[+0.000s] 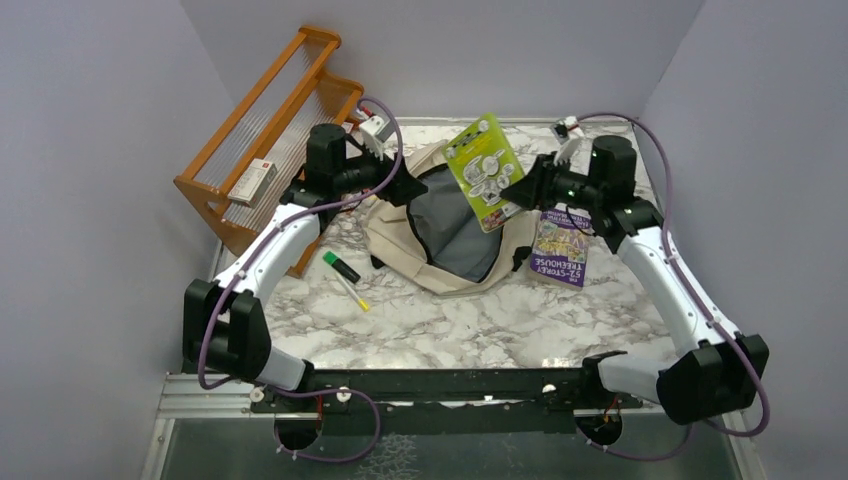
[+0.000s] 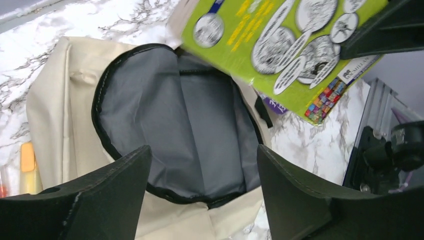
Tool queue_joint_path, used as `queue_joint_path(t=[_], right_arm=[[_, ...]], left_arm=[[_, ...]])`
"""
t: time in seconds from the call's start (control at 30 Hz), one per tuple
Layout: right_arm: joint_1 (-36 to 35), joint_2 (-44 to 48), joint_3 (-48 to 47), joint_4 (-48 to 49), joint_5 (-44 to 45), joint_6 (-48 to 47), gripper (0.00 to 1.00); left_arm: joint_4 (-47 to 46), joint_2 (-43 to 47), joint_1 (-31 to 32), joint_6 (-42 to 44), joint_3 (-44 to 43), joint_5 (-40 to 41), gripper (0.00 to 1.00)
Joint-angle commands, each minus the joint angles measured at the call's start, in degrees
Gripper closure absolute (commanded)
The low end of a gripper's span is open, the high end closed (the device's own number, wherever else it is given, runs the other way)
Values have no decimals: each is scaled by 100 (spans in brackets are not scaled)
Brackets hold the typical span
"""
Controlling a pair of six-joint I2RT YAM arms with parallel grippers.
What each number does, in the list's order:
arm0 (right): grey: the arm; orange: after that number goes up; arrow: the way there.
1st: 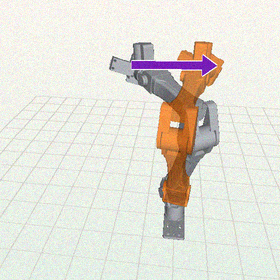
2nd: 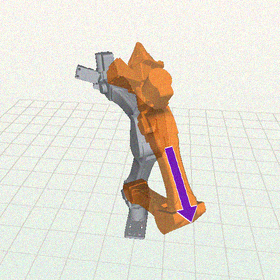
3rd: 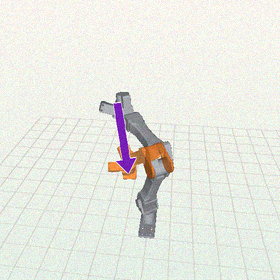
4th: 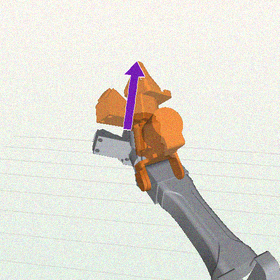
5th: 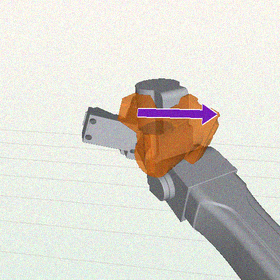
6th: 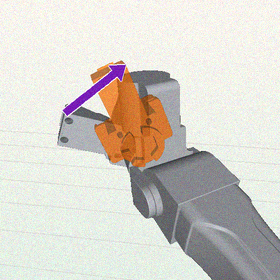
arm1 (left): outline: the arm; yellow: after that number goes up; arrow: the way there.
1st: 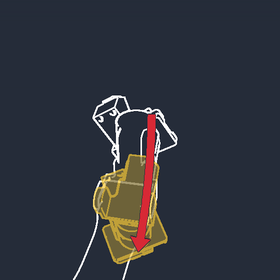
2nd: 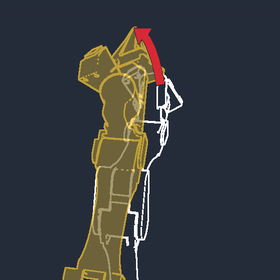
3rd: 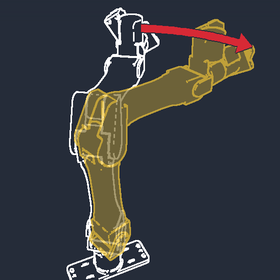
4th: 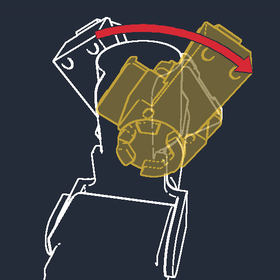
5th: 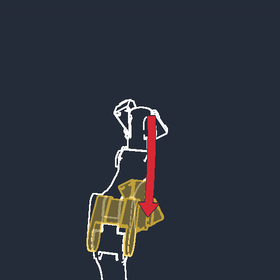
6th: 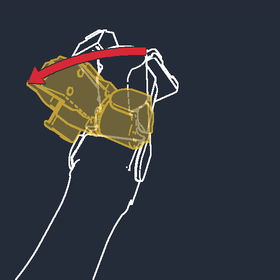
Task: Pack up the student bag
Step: Pick up the book from the center of the board.
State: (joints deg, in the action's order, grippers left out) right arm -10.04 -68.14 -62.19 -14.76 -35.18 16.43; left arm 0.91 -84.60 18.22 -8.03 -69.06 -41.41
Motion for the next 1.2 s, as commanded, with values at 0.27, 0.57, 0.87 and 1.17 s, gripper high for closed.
queue_joint_path(t=[0.27, 0.57, 0.87, 1.17], right_arm=[[-986, -913, -1290, -1993, -1561, -2168, 99], [-1390, -1065, -1652, -2451, -3107, -3009, 99], [-1952, -1209, -1894, -2834, -3538, -3770, 99], [-1949, -1315, -2535, -3324, -3274, -4337, 99]], left_arm=[[-34, 1572, -20, 1059, 752, -420, 6], [248, 2059, -20, 563, 1068, -559, 1], [506, 2135, -20, 241, 975, -1935, 8], [541, 2726, 6, -77, 1502, -2573, 25]])
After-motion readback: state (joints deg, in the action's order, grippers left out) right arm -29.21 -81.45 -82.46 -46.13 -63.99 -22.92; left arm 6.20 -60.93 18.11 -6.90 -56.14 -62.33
